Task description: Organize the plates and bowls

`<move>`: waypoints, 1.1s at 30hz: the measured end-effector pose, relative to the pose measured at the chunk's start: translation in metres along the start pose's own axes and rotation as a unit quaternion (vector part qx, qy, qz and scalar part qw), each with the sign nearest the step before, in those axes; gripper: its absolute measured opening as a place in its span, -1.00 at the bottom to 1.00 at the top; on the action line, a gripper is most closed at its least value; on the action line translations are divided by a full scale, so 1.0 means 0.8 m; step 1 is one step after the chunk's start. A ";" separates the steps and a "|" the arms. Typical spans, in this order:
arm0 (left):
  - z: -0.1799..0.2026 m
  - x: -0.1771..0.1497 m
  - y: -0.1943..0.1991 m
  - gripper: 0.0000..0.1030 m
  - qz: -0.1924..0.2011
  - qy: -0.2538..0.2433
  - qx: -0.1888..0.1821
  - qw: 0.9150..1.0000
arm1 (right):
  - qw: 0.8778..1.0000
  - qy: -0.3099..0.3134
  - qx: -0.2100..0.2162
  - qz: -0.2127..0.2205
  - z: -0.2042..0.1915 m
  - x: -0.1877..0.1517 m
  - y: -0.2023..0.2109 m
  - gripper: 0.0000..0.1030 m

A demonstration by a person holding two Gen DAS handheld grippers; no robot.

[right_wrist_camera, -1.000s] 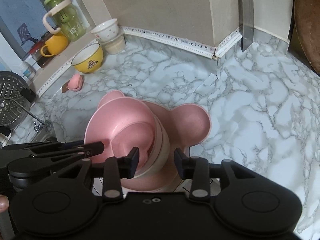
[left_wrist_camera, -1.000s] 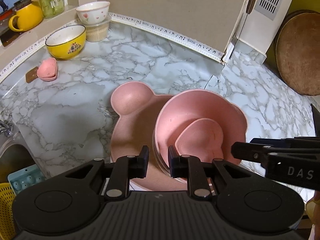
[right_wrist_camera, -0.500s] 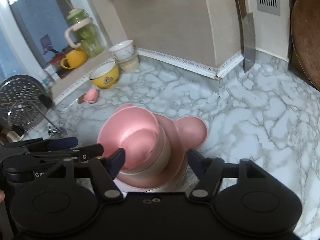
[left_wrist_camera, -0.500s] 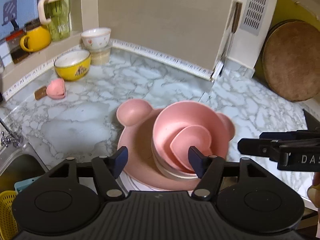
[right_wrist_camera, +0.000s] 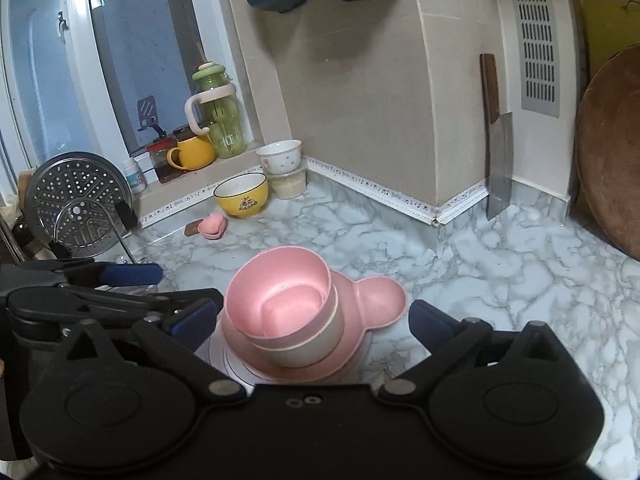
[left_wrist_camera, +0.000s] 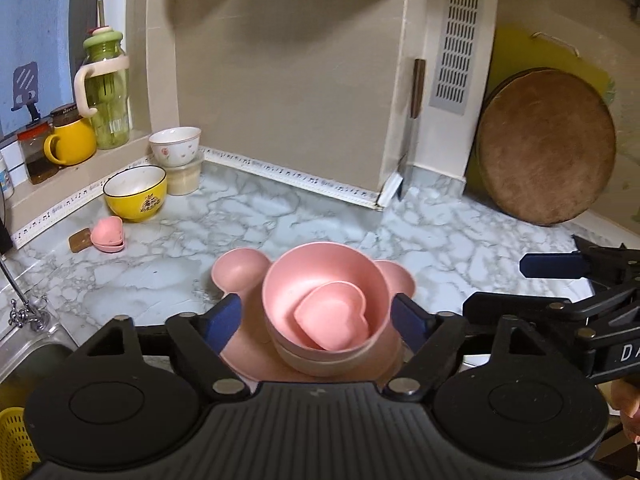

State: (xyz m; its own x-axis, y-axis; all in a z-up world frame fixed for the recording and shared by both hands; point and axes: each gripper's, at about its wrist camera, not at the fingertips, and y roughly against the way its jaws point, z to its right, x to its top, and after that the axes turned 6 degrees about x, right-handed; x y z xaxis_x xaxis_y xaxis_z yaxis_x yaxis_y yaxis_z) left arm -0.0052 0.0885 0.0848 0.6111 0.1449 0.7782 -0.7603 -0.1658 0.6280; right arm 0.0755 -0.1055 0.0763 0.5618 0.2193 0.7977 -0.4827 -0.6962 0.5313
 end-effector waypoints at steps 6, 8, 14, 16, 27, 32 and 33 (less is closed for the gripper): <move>0.005 -0.013 0.012 1.00 0.005 0.019 -0.007 1.000 | 0.999 0.011 -0.020 0.026 -0.002 -0.016 0.020 1.00; 0.009 -0.017 0.016 1.00 0.006 0.017 -0.003 1.000 | 0.999 0.007 -0.023 0.031 -0.002 -0.021 0.025 1.00; 0.009 -0.024 0.021 1.00 0.000 0.031 -0.011 0.999 | 0.998 -0.010 -0.045 0.041 0.001 -0.034 0.035 1.00; 0.010 -0.026 0.024 1.00 0.001 0.032 -0.011 0.999 | 0.997 -0.020 -0.052 0.048 0.002 -0.040 0.037 1.00; 0.016 -0.029 0.029 1.00 0.004 0.036 -0.011 0.999 | 0.993 -0.044 -0.092 0.059 0.001 -0.051 0.046 1.00; 0.016 -0.031 0.027 1.00 0.000 0.040 -0.008 0.999 | 0.992 -0.046 -0.104 0.062 0.001 -0.053 0.048 1.00; 0.017 -0.031 0.027 1.00 0.000 0.040 -0.008 0.999 | 0.992 -0.046 -0.103 0.061 0.002 -0.053 0.048 1.00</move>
State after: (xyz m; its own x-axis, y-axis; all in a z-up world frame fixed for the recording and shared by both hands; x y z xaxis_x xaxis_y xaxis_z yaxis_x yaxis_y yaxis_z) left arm -0.0333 0.0682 0.0793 0.5924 0.2219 0.7744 -0.7638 -0.1508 0.6275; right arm 0.0346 -0.1423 0.0626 0.5444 0.0720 0.8357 -0.6734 -0.5566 0.4866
